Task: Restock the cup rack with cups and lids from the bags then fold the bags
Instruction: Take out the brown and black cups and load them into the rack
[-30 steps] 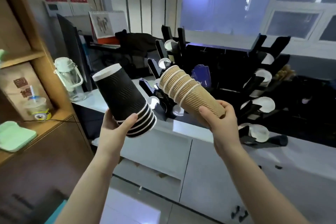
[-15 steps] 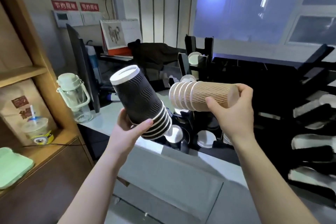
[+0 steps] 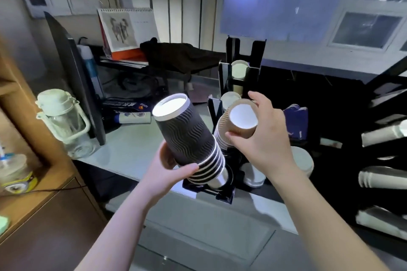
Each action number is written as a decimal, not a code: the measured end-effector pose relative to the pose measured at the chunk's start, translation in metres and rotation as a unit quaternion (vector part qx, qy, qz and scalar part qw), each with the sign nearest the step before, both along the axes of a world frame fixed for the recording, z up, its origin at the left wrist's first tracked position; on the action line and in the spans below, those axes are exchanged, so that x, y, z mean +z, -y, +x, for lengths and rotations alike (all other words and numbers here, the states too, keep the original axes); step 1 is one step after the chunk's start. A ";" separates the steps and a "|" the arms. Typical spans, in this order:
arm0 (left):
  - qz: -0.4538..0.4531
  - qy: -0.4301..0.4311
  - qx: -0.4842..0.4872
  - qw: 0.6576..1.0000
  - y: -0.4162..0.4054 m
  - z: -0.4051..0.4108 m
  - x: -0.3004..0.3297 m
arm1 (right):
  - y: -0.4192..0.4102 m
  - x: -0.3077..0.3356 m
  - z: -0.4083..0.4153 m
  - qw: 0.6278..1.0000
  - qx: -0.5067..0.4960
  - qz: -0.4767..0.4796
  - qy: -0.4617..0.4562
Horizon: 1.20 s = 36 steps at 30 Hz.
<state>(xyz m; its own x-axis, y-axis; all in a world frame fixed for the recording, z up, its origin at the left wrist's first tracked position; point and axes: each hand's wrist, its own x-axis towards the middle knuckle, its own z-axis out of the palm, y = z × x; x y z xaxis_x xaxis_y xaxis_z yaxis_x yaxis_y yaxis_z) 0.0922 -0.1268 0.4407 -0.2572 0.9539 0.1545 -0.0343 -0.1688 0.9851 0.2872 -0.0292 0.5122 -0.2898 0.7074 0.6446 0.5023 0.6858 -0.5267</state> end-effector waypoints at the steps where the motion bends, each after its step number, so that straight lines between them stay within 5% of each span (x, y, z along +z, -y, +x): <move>1: -0.003 0.000 -0.008 1.000 -0.001 -0.003 -0.001 | 0.000 -0.001 -0.005 1.000 0.009 0.000 0.004; 10: -0.021 -0.016 -0.044 0.999 -0.003 -0.019 -0.009 | -0.013 -0.025 -0.021 0.984 -0.036 -0.008 0.176; 19: -0.027 -0.057 -0.079 0.995 -0.006 -0.025 -0.008 | -0.007 -0.031 -0.034 0.966 -0.068 -0.064 0.242; 25: -0.017 -0.085 -0.094 0.992 -0.004 -0.024 -0.002 | -0.006 -0.011 -0.028 0.979 -0.019 -0.122 0.165; 30: 0.001 -0.130 -0.098 0.987 -0.004 -0.016 0.004 | 0.031 0.007 -0.016 0.990 0.107 -0.066 -0.065; 33: 0.024 -0.170 -0.113 0.979 -0.009 -0.008 0.006 | 0.048 0.016 -0.015 0.974 0.198 -0.100 -0.039; 36: 0.040 -0.197 -0.107 0.974 -0.014 -0.001 0.003 | 0.055 0.012 -0.018 0.980 0.175 -0.091 0.010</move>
<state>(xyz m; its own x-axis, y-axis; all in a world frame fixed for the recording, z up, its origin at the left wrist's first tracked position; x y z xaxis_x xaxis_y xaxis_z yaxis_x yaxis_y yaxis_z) 0.0912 -0.1130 0.4434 0.0410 0.9601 0.2766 0.3001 -0.2759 0.9132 0.2697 -0.0838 0.5238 -0.5464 0.6659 0.5079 0.2657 0.7130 -0.6489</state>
